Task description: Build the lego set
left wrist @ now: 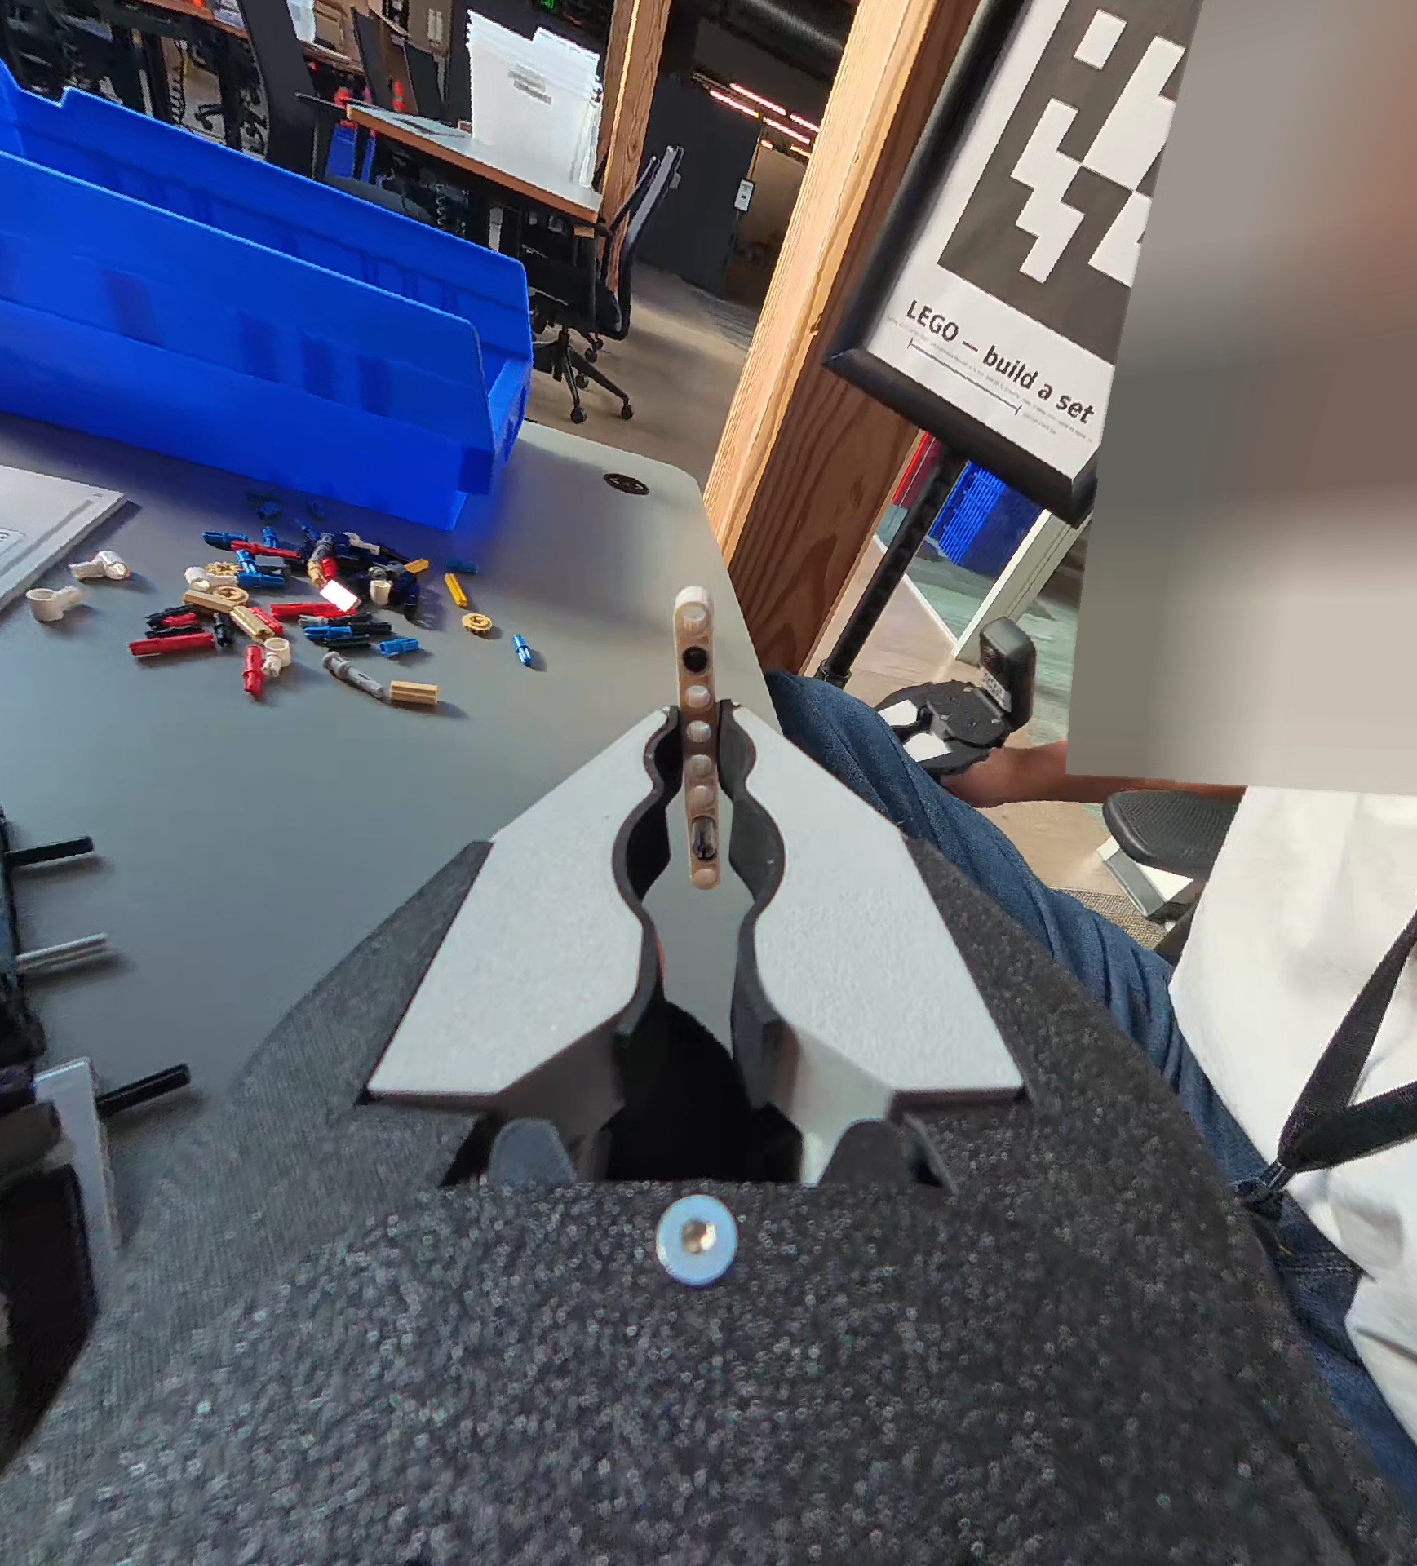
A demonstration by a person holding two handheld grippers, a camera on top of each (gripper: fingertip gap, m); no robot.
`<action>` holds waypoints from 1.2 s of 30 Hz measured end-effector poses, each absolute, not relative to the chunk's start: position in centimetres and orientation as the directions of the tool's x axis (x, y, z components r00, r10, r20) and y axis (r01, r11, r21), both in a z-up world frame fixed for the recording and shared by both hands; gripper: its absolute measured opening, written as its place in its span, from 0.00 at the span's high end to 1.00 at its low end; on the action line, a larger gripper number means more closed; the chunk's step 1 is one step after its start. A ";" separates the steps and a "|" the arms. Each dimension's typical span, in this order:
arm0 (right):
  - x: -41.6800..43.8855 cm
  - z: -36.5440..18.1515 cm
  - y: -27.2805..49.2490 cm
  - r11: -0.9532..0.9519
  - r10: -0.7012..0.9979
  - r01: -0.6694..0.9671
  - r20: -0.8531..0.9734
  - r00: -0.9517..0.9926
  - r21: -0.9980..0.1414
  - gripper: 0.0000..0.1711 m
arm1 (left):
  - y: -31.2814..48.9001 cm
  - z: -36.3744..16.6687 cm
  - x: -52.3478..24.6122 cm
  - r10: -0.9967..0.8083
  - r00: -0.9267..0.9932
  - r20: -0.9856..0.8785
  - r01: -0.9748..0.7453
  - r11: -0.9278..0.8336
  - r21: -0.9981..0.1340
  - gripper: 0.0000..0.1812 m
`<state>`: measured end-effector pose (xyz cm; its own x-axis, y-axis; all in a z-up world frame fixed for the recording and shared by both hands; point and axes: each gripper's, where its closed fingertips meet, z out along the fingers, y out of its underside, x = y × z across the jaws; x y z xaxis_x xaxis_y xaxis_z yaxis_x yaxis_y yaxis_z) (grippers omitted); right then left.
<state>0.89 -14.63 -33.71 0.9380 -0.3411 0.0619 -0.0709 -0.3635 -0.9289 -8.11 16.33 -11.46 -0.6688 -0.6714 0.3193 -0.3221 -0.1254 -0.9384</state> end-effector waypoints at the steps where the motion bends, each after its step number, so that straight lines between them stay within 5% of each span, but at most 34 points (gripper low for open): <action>1: 0.0 -32.4 -16.2 -0.385 -0.357 -0.063 0.086 0.930 -0.921 0.98 | 16.3 -11.4 -8.2 -0.668 -0.669 0.325 -0.322 -0.133 -0.937 0.97; 9: -4.4 -19.9 -19.5 -0.408 -0.455 0.068 0.267 0.850 -0.910 0.98 | 15.3 -11.2 -8.6 -0.656 -0.708 0.263 -0.277 -0.084 -0.957 0.97; 16: -8.0 -9.4 -1.2 -0.363 0.137 0.146 0.103 0.985 -0.920 0.98 | 13.9 -11.8 -10.3 -0.629 -0.774 0.074 -0.171 0.095 -0.981 0.97; 21: -8.5 -10.2 9.2 -0.496 0.623 0.403 0.008 0.782 -0.769 0.98 | 15.5 -11.7 -10.3 -0.620 -0.773 0.132 -0.211 0.055 -0.976 0.97; 24: -7.7 -10.9 13.1 -0.589 0.660 0.416 -0.115 0.743 -0.693 0.98 | 16.3 -11.5 -10.1 -0.599 -0.765 0.237 -0.282 -0.018 -0.959 0.97; 36: -9.1 -11.7 16.4 -0.429 0.762 0.202 -0.233 0.605 -0.880 0.98 | 15.5 -12.6 -9.8 -0.576 -0.732 0.364 -0.413 -0.049 -0.909 0.97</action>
